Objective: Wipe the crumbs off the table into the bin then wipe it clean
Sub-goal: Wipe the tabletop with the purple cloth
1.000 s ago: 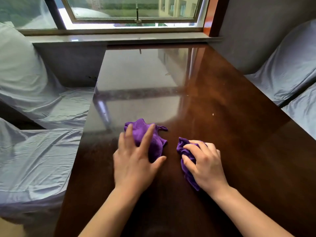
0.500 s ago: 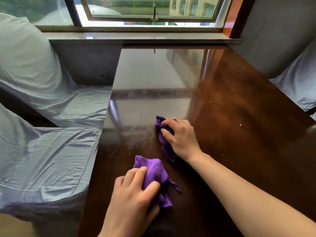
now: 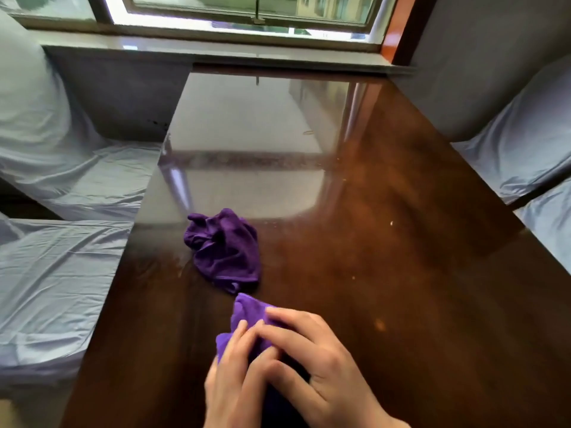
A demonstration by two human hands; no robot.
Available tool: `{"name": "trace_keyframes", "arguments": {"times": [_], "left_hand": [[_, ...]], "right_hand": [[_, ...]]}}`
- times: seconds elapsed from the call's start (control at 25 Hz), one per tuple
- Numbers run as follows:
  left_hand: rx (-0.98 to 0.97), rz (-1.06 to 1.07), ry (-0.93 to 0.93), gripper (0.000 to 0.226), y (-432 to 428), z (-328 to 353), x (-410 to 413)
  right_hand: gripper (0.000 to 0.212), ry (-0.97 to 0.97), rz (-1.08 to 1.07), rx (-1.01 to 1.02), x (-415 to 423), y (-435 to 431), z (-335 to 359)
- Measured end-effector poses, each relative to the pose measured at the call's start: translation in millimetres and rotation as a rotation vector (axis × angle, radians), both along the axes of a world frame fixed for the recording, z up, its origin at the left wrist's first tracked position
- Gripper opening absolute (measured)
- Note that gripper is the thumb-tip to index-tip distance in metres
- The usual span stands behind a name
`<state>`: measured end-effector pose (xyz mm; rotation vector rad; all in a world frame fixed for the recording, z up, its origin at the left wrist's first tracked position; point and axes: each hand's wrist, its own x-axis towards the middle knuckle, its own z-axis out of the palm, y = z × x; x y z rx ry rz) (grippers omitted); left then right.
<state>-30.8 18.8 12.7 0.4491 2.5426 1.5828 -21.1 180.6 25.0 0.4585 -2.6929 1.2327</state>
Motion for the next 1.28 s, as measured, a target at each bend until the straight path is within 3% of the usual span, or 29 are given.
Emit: {"name": "trace_keyframes", "arguments": {"times": [0.08,0.16,0.2,0.28,0.4,0.48,0.56,0.68,0.76,0.88,1.04,1.16,1.2,1.28], "left_hand": [[0.238,-0.004,-0.185,0.043,24.0,2.5,5.4],[0.443,0.089,-0.197,0.040,40.7,-0.3,4.2],[0.469,0.098,-0.151,0.049,40.9,0.9,4.9],[0.298,0.125,0.032,0.053,36.9,1.1,-2.5],[-0.264,0.188,0.185,0.061,32.5,-7.8,-21.2],[-0.595,0.137,0.189,0.067,37.9,-15.9,-22.4],[-0.798,0.106,0.204,0.065,42.5,-24.1,-20.4],[-0.898,0.110,0.203,0.065,43.4,-27.3,-20.3],[-0.923,0.106,0.220,0.066,43.9,-29.0,-20.7],[-0.959,0.099,0.216,0.066,43.8,-29.5,-19.9],[-0.988,0.089,0.209,0.067,42.8,-28.3,-20.6],[-0.973,0.086,0.215,0.067,40.4,-29.5,-20.4],[-0.973,0.084,0.216,0.066,39.3,-30.5,-20.3],[-0.971,0.089,0.214,0.064,39.9,-31.7,-21.2]], "right_hand": [[0.057,0.045,-0.105,0.187,19.5,27.2,0.5],[0.062,0.134,-0.192,0.399,27.7,35.1,-0.4],[0.062,0.164,-0.188,0.488,29.6,33.0,-3.5],[0.058,0.188,-0.119,0.610,28.0,28.2,-13.3],[0.052,0.182,-0.111,0.579,12.9,49.2,-24.4],[0.051,0.149,-0.202,0.569,9.5,86.4,-27.2],[0.052,0.072,-0.401,0.606,2.3,143.8,-31.1],[0.061,-0.082,-0.704,0.610,-26.4,203.9,-25.1],[0.064,-0.105,-0.779,0.609,-52.5,191.6,-25.1],[0.066,-0.049,-0.656,0.576,-66.3,136.5,-26.1],[0.054,0.023,-0.302,0.518,-19.5,76.9,-29.1],[0.052,0.110,-0.032,0.546,32.2,95.4,-33.2],[0.052,0.131,-0.058,0.581,42.1,122.8,-36.2],[0.052,0.068,-0.315,0.619,54.3,192.9,-34.5]]}}
